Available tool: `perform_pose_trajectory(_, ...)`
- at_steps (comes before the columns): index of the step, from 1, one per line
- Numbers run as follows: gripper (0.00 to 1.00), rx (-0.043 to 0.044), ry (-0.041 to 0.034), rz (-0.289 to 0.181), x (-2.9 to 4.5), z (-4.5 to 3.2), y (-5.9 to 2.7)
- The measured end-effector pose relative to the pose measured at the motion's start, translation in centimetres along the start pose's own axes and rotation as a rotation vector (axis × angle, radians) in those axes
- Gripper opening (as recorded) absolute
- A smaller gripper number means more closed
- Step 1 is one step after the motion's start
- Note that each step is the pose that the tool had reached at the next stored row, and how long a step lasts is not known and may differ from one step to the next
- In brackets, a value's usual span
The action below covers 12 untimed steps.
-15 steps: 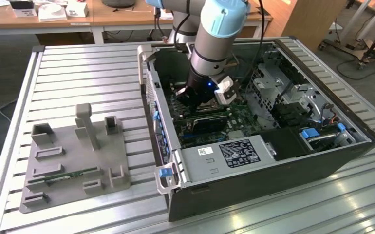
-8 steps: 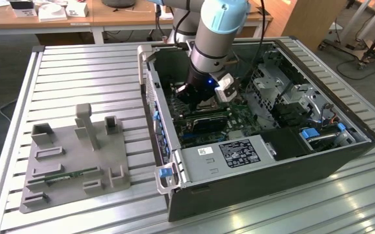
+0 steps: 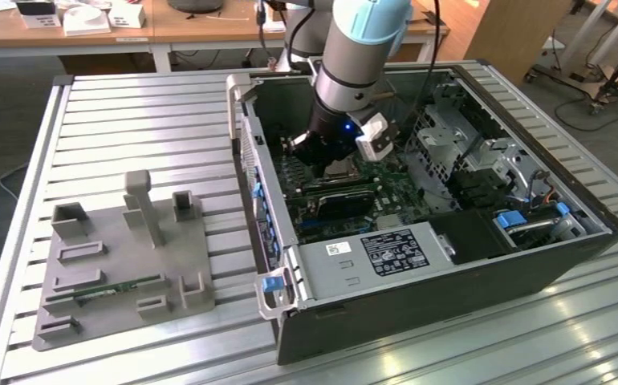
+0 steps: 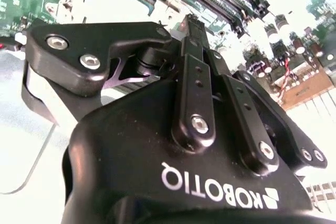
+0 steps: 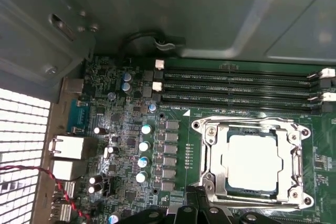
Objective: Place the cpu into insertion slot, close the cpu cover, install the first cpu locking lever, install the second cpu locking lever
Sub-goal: 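Install the second cpu locking lever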
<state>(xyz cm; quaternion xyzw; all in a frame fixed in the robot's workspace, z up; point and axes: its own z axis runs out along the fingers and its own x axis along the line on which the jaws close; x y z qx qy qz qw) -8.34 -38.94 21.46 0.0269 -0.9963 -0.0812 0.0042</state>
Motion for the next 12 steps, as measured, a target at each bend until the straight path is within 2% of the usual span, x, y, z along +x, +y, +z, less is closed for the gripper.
perform_pose_trajectory(4, 0.10, 0.0000, 0.0000, 0.000, 0.00, -0.64, 0.10)
perform_pose_trajectory(12, 0.10, -0.0001, -0.0001, 0.000, 0.00, -0.70, 0.11)
